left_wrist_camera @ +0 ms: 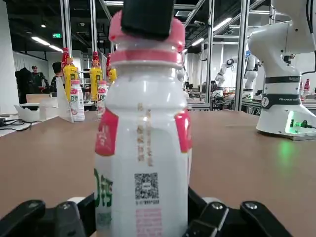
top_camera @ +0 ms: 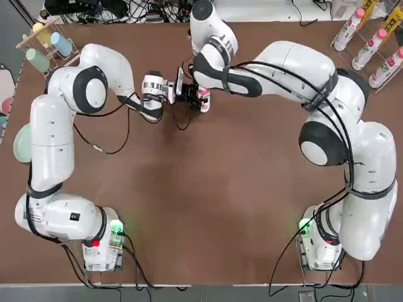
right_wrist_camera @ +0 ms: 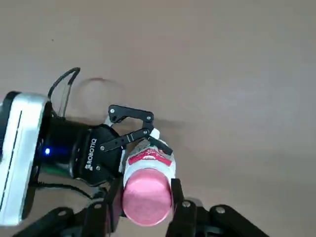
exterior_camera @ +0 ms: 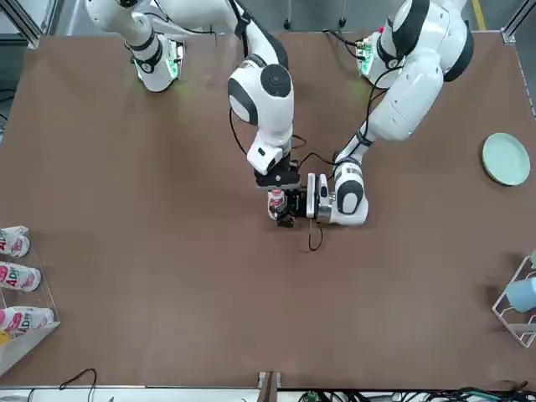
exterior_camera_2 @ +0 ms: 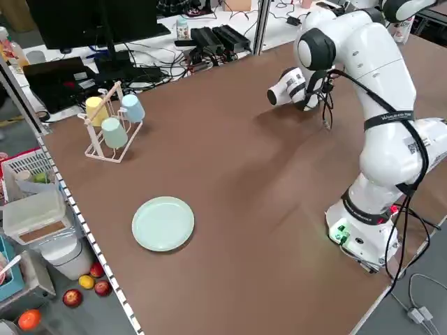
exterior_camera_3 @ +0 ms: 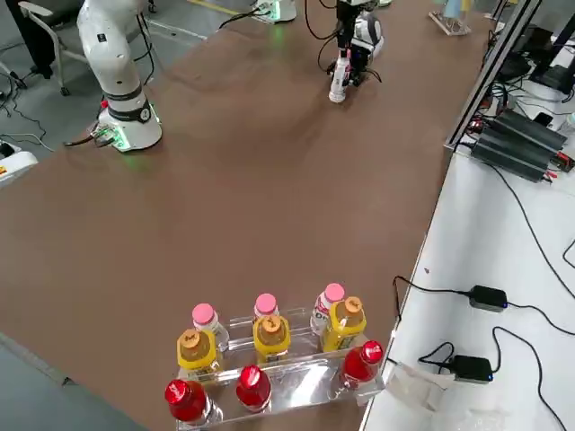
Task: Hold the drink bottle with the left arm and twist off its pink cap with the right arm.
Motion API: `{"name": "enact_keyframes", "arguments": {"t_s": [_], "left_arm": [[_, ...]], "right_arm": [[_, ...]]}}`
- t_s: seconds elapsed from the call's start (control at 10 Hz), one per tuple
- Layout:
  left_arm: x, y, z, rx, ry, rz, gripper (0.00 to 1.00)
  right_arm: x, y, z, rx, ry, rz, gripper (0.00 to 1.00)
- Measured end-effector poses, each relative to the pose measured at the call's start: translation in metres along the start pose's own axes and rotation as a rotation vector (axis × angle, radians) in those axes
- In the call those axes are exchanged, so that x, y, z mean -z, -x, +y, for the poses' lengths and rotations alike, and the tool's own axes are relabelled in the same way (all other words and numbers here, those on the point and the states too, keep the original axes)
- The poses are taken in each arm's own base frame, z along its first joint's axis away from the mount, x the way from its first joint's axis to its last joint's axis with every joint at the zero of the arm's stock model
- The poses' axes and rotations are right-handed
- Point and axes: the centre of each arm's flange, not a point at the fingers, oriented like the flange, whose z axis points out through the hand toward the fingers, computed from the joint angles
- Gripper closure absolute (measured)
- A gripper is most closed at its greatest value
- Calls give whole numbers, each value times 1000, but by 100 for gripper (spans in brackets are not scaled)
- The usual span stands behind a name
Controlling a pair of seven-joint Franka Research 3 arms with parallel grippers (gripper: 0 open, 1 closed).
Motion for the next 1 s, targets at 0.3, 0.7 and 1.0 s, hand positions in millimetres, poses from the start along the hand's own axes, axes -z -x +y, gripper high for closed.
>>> {"name": "enact_keyframes", "arguments": {"t_s": [0.3,0.7,1.0], "left_arm": [[0,0,0,0,0,0,48],[-3,-1,0,-4,3,-1,48],[-6,-2,1,-6,7,-1,48]], "right_arm": [[0,-1,1,127,-7,-5,57],[2,-3,7,272,-7,-35,57],[3,-4,12,340,-4,-61,57]]}}
